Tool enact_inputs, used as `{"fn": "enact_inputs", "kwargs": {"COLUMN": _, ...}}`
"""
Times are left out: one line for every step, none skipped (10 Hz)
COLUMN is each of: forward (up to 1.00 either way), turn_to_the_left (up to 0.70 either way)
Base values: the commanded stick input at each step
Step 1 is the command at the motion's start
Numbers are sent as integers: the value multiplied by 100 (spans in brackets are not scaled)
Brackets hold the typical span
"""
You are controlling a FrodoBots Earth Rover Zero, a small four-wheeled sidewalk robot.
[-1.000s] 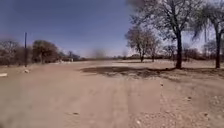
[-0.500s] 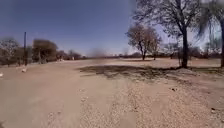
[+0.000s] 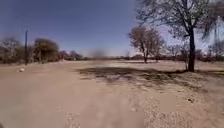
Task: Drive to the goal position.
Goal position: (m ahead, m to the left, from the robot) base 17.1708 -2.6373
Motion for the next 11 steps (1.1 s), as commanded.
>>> {"fn": "enact_inputs", "kwargs": {"forward": 100, "turn_to_the_left": 0}}
{"fn": "enact_inputs", "kwargs": {"forward": 100, "turn_to_the_left": 0}}
{"fn": "enact_inputs", "kwargs": {"forward": 100, "turn_to_the_left": 0}}
{"fn": "enact_inputs", "kwargs": {"forward": 100, "turn_to_the_left": 0}}
{"fn": "enact_inputs", "kwargs": {"forward": 100, "turn_to_the_left": 0}}
{"fn": "enact_inputs", "kwargs": {"forward": 100, "turn_to_the_left": 0}}
{"fn": "enact_inputs", "kwargs": {"forward": 100, "turn_to_the_left": 0}}
{"fn": "enact_inputs", "kwargs": {"forward": 100, "turn_to_the_left": 0}}
{"fn": "enact_inputs", "kwargs": {"forward": 100, "turn_to_the_left": 0}}
{"fn": "enact_inputs", "kwargs": {"forward": 100, "turn_to_the_left": 0}}
{"fn": "enact_inputs", "kwargs": {"forward": 100, "turn_to_the_left": 0}}
